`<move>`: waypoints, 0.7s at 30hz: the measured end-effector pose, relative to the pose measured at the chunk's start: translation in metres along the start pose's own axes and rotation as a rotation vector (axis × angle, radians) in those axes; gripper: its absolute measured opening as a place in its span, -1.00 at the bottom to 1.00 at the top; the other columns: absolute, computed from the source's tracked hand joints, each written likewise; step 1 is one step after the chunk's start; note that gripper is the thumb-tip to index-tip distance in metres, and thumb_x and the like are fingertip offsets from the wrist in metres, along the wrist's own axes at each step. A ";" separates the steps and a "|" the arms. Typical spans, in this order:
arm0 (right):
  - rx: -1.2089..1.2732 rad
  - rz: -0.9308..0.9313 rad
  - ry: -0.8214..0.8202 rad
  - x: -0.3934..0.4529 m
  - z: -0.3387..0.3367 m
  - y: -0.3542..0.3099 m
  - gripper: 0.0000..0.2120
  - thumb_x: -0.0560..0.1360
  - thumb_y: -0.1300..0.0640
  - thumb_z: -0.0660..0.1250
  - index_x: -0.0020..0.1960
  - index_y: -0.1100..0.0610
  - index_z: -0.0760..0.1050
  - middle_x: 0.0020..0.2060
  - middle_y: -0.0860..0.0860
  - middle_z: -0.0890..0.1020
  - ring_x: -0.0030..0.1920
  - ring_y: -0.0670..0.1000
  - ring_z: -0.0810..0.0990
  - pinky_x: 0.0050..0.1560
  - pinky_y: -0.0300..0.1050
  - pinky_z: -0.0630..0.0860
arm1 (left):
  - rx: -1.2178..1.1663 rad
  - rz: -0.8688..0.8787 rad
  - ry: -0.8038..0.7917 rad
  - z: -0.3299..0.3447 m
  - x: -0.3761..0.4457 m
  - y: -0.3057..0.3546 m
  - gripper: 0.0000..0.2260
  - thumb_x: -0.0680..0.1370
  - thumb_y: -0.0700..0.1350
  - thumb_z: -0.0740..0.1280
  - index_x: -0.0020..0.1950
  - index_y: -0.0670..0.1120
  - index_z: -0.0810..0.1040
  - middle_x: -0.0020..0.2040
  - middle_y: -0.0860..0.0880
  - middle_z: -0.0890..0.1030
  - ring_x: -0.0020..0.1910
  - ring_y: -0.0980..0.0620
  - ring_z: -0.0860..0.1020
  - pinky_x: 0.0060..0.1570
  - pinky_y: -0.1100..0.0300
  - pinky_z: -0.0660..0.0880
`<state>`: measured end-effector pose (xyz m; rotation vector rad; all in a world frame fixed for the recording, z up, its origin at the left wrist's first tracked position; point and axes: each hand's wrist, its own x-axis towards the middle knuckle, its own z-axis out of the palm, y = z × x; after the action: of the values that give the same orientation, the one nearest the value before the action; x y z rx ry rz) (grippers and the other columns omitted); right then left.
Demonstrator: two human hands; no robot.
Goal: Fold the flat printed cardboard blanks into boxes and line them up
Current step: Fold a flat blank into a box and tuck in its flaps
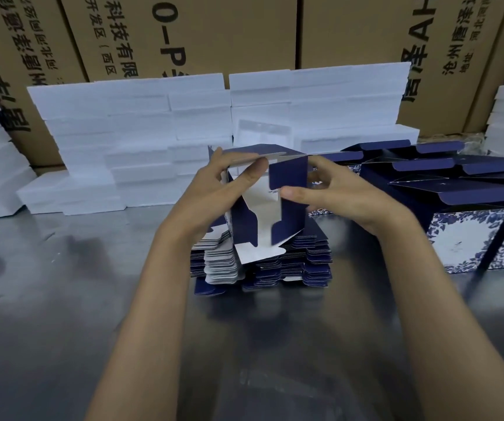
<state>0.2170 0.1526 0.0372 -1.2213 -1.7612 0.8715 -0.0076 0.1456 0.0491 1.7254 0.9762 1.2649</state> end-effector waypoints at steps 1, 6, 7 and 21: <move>-0.027 -0.009 0.057 0.002 0.005 -0.002 -0.38 0.34 -0.23 0.57 0.34 -0.17 0.48 0.15 -0.16 0.63 0.10 -0.16 0.66 -0.09 -0.29 0.61 | -0.003 -0.001 -0.001 0.000 0.000 -0.001 -0.64 0.36 0.27 0.42 0.12 0.23 0.64 -0.12 0.73 0.35 0.59 0.19 0.05 0.52 -0.01 0.23; -0.242 -0.007 0.208 0.011 0.020 -0.004 -0.51 0.35 -0.14 0.60 0.16 0.00 0.51 0.00 -0.06 0.62 -0.02 -0.09 0.62 -0.13 -0.19 0.54 | 0.012 0.062 0.137 -0.002 0.007 -0.010 -0.73 0.45 -0.16 0.54 0.14 -0.06 0.68 0.06 0.36 0.61 0.22 0.22 0.55 0.21 0.17 0.52; -0.260 0.013 0.187 0.011 0.020 -0.004 -0.54 0.35 -0.11 0.61 0.11 0.04 0.52 -0.03 -0.03 0.63 -0.07 -0.04 0.65 -0.11 -0.12 0.58 | 0.012 0.079 0.188 -0.001 0.008 -0.011 -0.76 0.46 -0.24 0.53 0.11 -0.13 0.68 0.12 0.15 0.65 0.16 0.13 0.59 0.20 0.12 0.55; -0.496 0.126 -0.142 0.008 0.013 0.017 -0.65 0.47 -0.01 0.54 -0.19 0.28 0.58 -0.49 -0.02 0.59 -0.45 -0.07 0.52 -0.24 -0.19 0.49 | 0.020 0.064 0.172 -0.004 0.008 -0.016 -0.83 0.48 -0.26 0.50 0.05 -0.11 0.70 0.12 0.02 0.67 0.15 0.02 0.62 0.31 -0.02 0.51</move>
<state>0.2103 0.1643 0.0185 -1.6333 -2.1116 0.6172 -0.0119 0.1604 0.0386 1.6965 1.0412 1.4689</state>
